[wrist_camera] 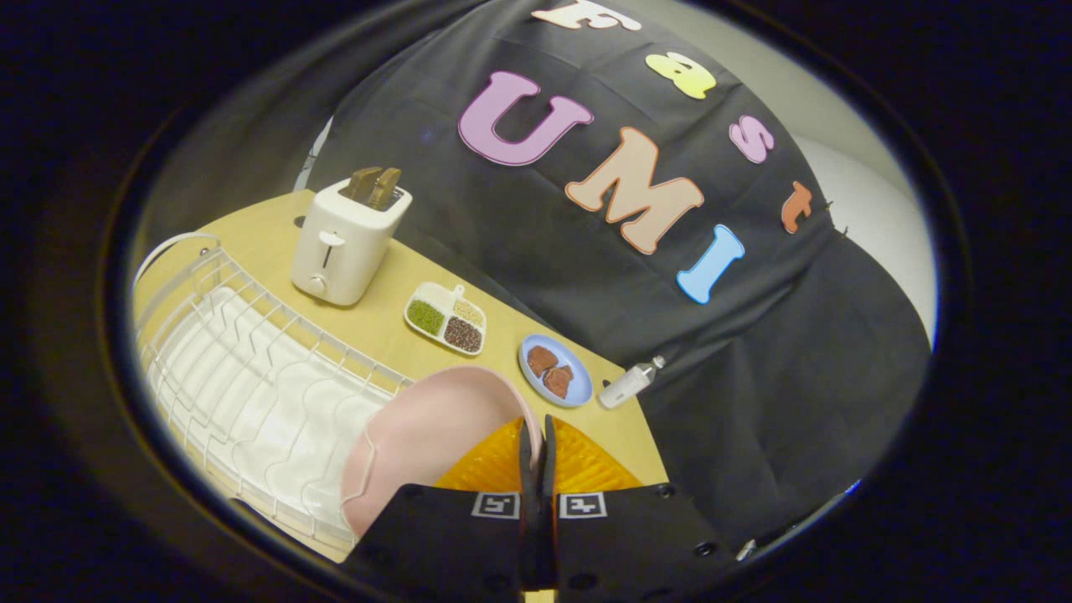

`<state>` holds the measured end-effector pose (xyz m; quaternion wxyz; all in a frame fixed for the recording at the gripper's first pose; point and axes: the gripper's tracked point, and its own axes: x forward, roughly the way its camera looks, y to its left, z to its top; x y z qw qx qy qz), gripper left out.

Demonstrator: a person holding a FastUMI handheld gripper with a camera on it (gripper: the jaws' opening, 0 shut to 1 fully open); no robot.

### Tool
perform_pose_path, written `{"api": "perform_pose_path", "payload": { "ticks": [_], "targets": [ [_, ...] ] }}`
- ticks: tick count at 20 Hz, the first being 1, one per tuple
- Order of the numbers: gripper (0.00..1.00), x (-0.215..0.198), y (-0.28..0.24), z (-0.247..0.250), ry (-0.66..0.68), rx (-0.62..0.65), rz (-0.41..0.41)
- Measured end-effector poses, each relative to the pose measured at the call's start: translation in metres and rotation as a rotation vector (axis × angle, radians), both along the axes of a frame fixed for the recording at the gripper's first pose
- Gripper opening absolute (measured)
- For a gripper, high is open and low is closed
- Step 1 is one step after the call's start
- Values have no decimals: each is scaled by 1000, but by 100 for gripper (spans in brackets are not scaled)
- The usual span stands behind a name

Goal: Take the plate from the dish rack, then take the spoon from the basket and place it into the plate.

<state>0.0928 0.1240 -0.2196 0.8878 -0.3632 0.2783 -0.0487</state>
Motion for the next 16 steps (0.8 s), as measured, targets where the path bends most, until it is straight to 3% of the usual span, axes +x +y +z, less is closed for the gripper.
{"api": "perform_pose_path", "payload": {
  "ticks": [11, 16],
  "targets": [
    [3, 21, 26, 29, -42, -218, 158],
    [3, 25, 31, 47, -58, -167, 160]
  ]
}}
